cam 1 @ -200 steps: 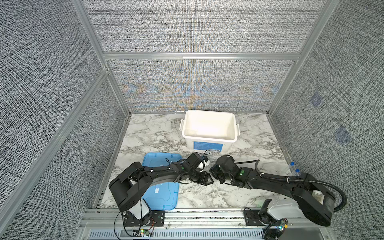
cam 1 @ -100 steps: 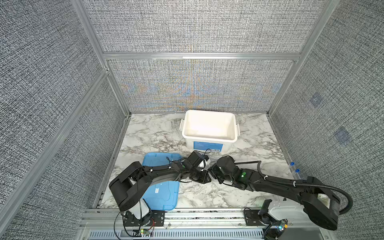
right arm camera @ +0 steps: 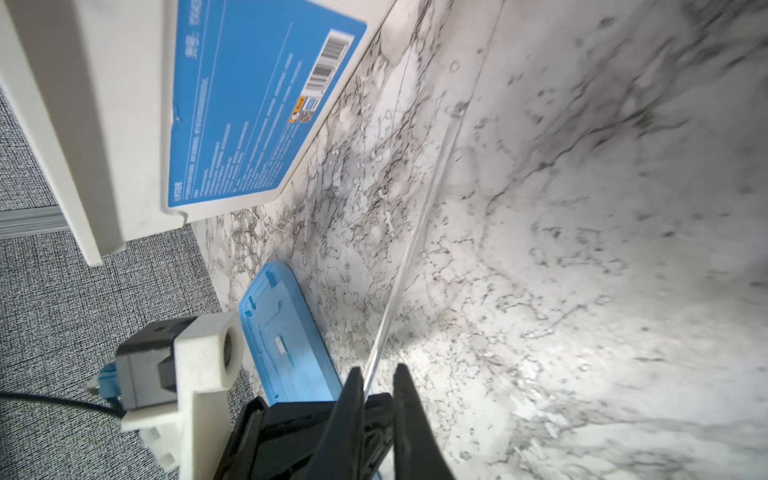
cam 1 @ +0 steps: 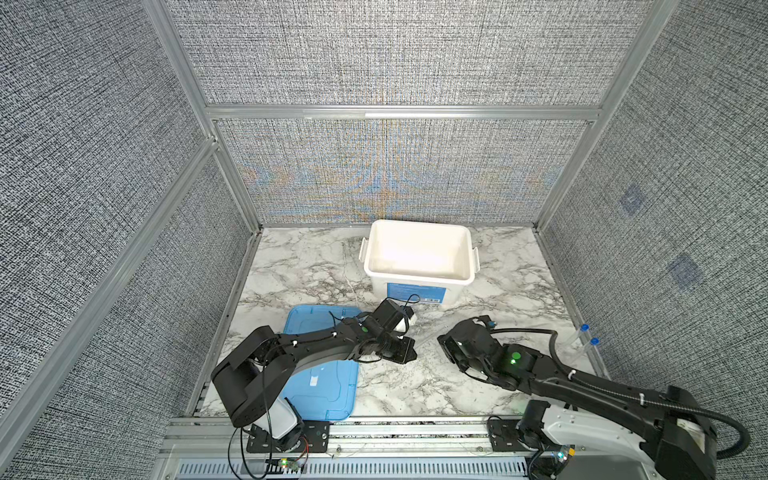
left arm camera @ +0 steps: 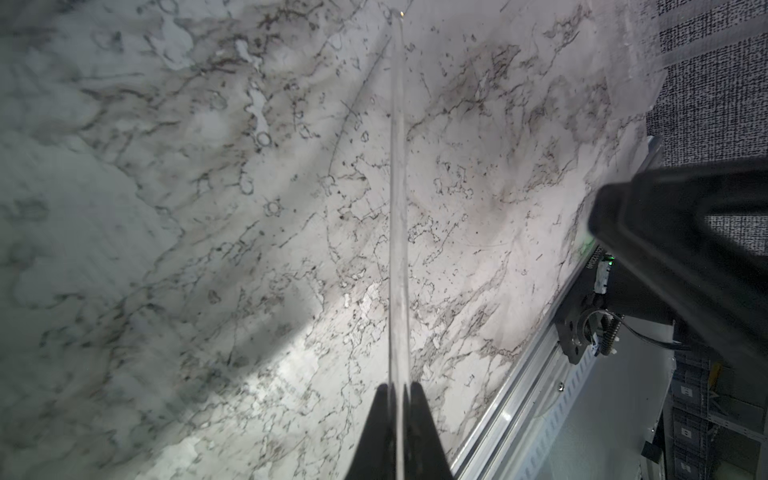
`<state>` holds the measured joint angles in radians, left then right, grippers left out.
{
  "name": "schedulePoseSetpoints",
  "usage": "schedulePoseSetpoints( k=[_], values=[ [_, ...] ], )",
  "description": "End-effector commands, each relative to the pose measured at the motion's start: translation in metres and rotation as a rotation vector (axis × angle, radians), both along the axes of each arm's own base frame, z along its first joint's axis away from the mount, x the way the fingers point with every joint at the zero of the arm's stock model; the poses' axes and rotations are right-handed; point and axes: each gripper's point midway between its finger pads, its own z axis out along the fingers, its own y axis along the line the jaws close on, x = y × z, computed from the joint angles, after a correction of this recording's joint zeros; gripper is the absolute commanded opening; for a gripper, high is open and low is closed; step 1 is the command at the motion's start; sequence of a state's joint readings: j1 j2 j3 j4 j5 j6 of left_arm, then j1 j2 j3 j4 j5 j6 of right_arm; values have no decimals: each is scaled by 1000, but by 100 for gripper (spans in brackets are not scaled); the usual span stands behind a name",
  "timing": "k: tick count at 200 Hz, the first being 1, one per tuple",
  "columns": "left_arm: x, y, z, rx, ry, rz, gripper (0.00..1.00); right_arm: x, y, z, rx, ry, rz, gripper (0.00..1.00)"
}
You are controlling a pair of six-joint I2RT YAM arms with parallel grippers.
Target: Organize the chemistry lab equipment
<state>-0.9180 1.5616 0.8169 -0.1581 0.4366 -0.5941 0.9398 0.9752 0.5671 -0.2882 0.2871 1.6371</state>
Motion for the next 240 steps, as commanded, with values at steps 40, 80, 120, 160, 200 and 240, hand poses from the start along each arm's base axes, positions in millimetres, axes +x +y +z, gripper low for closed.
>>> schedulePoseSetpoints(
  k=[40, 80, 120, 160, 200, 240],
  values=[
    [6, 2, 40, -46, -57, -4, 0, -2, -73, 45, -296, -207, -19, 33],
    [6, 7, 81, -87, -118, -2, 0, 11, -72, 106, -355, -438, 50, 47],
    [11, 0, 146, -225, -180, 35, 0, 21, -52, 170, -390, -673, 196, 69],
    [40, 8, 194, -270, -371, 122, 0, 26, -65, 223, -437, -795, 159, 72],
    [62, 5, 229, -320, -457, 119, 0, 43, -42, 237, -344, -791, 232, 88],
    [70, -20, 257, -465, -505, 67, 0, 66, 15, 266, 65, -778, 442, 90]
  ],
)
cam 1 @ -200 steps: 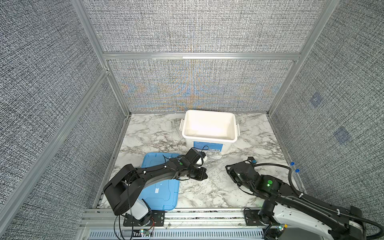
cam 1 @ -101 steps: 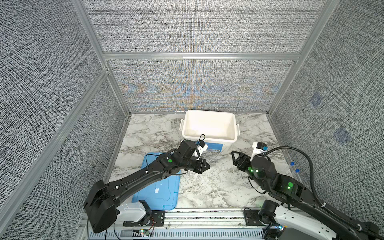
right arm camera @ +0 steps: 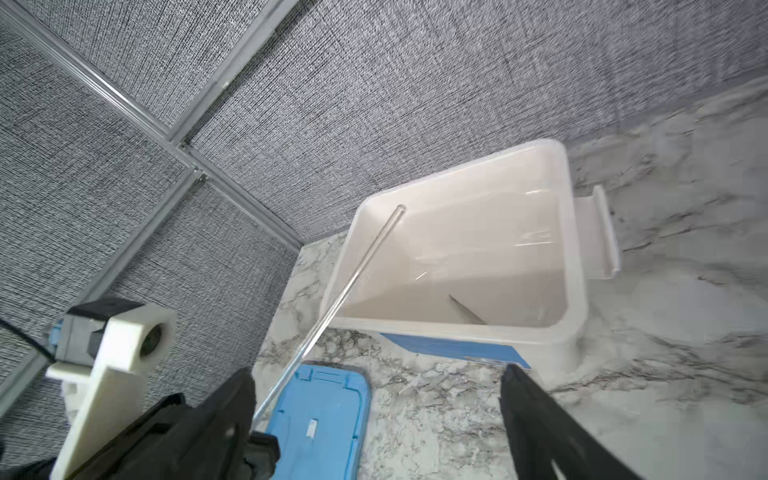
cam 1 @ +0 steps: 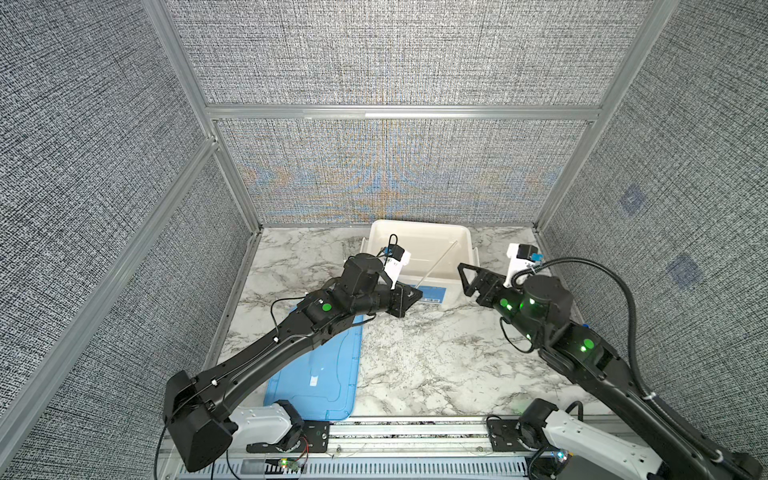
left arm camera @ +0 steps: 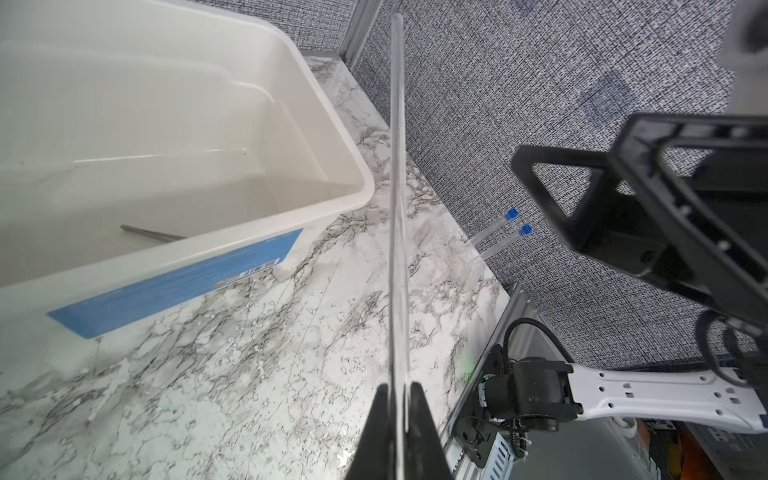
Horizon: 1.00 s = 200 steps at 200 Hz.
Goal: Organize the chemistry lab equipment
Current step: 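Carry the rod over the white bin with the right gripper while the left gripper withdraws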
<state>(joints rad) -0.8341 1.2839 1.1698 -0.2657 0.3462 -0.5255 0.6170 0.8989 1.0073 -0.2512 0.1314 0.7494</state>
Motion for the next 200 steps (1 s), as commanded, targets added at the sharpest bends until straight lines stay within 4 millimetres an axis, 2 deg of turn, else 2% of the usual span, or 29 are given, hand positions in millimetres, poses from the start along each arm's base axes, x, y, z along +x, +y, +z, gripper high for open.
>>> schedulePoseSetpoints(
  k=[1, 13, 48, 55, 57, 62, 76, 99, 128, 155, 169, 178, 194, 198, 200],
  values=[
    [5, -15, 28, -103, -86, -51, 0, -7, 48, 38, 232, -5, 303, 90],
    [9, -19, 34, -141, -105, -46, 0, 2, 54, 40, 295, 23, 336, 90],
    [22, -26, 43, -204, -139, -17, 0, 30, 53, 24, 441, 116, 342, 88],
    [23, -28, 41, -210, -136, -19, 0, 33, 55, 29, 469, 107, 361, 82],
    [23, -28, 41, -214, -136, -19, 0, 34, 57, 19, 471, 127, 364, 81],
    [24, -30, 41, -219, -135, -21, 0, 36, 60, 15, 480, 130, 379, 76],
    [26, -31, 36, -222, -121, -18, 0, 40, 68, 13, 509, 132, 417, 65],
    [28, -33, 32, -221, -100, -20, 0, 44, 74, 13, 547, 108, 448, 51],
    [31, -36, 25, -217, -71, -30, 0, 46, 76, 6, 501, 90, 434, 31],
    [35, -34, 19, -213, -61, -14, 0, 49, 75, 2, 472, 82, 411, 16],
    [38, -32, 15, -211, -48, -9, 0, 52, 75, 0, 442, 82, 404, 4],
    [39, -30, 13, -212, -36, -5, 0, 54, 76, -3, 425, 86, 399, 2],
    [40, -26, 8, -207, -19, 3, 13, 58, 77, -5, 383, 90, 395, 0],
    [40, -25, 6, -205, -17, 6, 17, 58, 77, -12, 359, 103, 395, 0],
    [40, -24, 6, -205, -18, 8, 19, 59, 78, -4, 353, 91, 396, 0]
  ],
)
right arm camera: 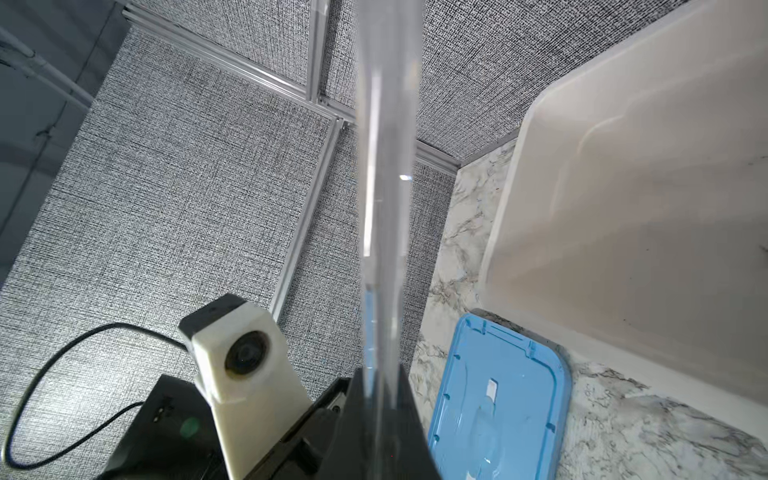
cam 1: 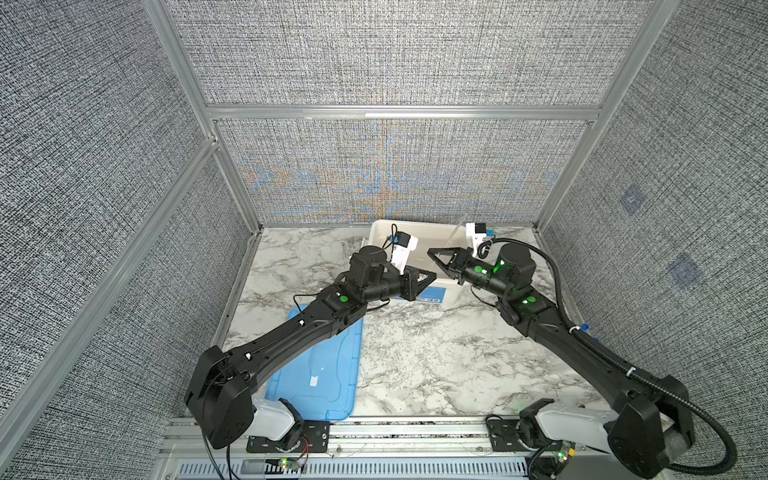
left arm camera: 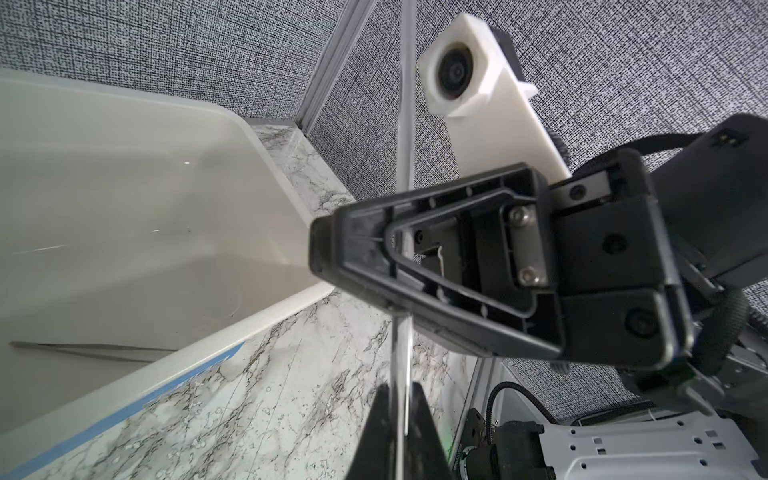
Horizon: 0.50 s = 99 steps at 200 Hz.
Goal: Organize the chemistry lab equipment
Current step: 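Carry the rod over the white bin with the right gripper while the left gripper withdraws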
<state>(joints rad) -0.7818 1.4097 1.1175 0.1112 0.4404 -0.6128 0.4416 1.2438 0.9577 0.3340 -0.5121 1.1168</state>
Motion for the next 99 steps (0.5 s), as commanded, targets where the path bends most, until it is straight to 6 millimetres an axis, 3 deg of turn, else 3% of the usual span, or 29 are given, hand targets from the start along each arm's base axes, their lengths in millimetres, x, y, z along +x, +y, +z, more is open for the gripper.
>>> schedulePoseSetpoints(
  k=[1, 42, 74, 99],
  values=[
    [2, 5, -3, -11, 21, 15, 20, 7, -1, 4, -87, -56, -17, 0],
    [10, 27, -19, 1, 81, 60, 49, 24, -3, -9, -364, -179, -8, 0],
    [20, 54, -31, 49, 105, 147, 53, 51, -12, -32, -686, -274, -6, 0],
    [30, 86, -36, 113, 111, 265, 54, 65, -8, -41, -834, -359, 62, 0]
  ],
)
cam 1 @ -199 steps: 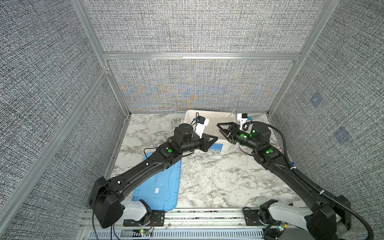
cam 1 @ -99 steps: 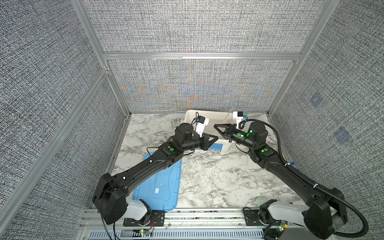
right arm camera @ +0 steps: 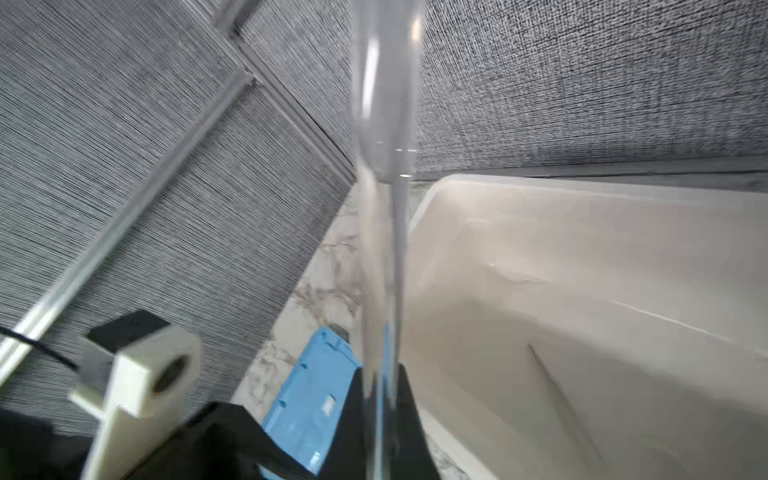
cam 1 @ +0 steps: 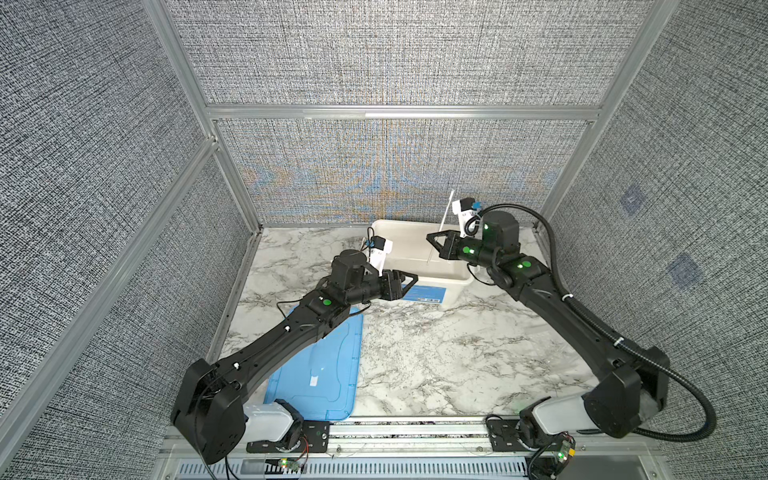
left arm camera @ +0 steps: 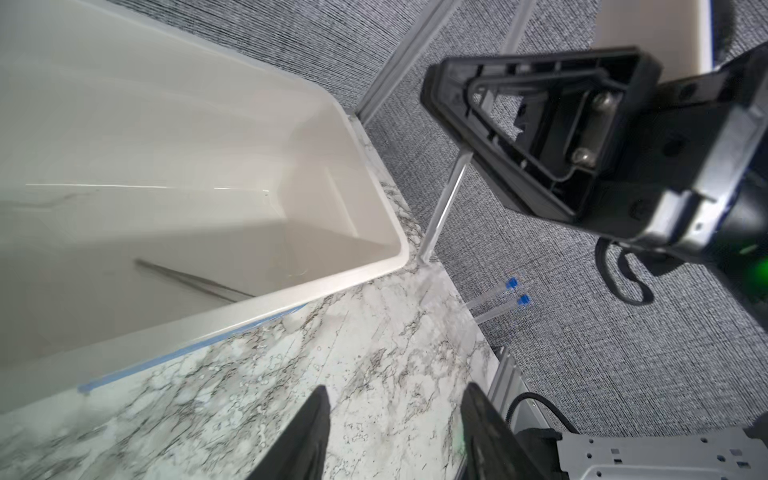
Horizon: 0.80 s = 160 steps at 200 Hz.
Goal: Organize the chemistry lab equipment
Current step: 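Carry the rod over the white bin with the right gripper while the left gripper withdraws, then lower the rod into the white bin and open the right gripper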
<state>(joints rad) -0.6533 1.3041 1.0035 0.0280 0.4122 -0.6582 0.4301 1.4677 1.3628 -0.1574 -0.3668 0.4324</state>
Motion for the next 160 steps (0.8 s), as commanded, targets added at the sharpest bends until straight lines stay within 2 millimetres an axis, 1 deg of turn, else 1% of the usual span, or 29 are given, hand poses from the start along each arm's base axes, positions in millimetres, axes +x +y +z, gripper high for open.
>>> schedulePoseSetpoints(
  k=[1, 7, 18, 24, 33, 57, 60, 68, 73, 79, 87, 99, 105, 123, 138, 160],
  values=[
    [7, 27, -8, 72, 11, 98, 54, 6, -5, -28, -275, -75, 80, 0],
    [9, 36, -9, 90, 8, 126, 54, 10, -4, -31, -301, -81, 91, 0],
    [13, 52, -11, 125, 10, 186, 60, 17, -4, -39, -360, -81, 105, 0],
    [15, 62, -12, 147, 14, 224, 61, 21, -3, -45, -395, -82, 121, 0],
    [17, 77, -16, 186, 24, 277, 64, 25, -2, -56, -451, -72, 151, 0],
    [24, 120, -32, 327, 42, 456, 65, 36, 3, -90, -592, -32, 252, 0],
    [25, 126, -34, 344, 47, 478, 69, 38, 2, -94, -609, -25, 258, 0],
    [25, 139, -39, 380, 66, 529, 74, 42, 1, -101, -652, -10, 275, 0],
    [24, 146, -40, 396, 74, 555, 75, 45, 1, -110, -680, 6, 288, 0],
    [24, 153, -42, 411, 84, 582, 76, 49, -1, -112, -709, 9, 296, 0],
    [23, 162, -45, 426, 91, 610, 80, 53, -2, -119, -749, 16, 312, 0],
    [23, 172, -47, 437, 95, 647, 81, 59, -2, -129, -800, 22, 344, 0],
    [23, 177, -48, 441, 98, 660, 84, 61, -3, -135, -824, 18, 362, 0],
    [23, 188, -49, 446, 111, 692, 85, 71, -3, -149, -900, -7, 398, 0],
    [24, 195, -50, 445, 116, 712, 88, 81, -5, -157, -966, -26, 400, 0],
    [25, 199, -55, 447, 134, 719, 88, 97, -9, -167, -1067, -73, 412, 0]
  ],
)
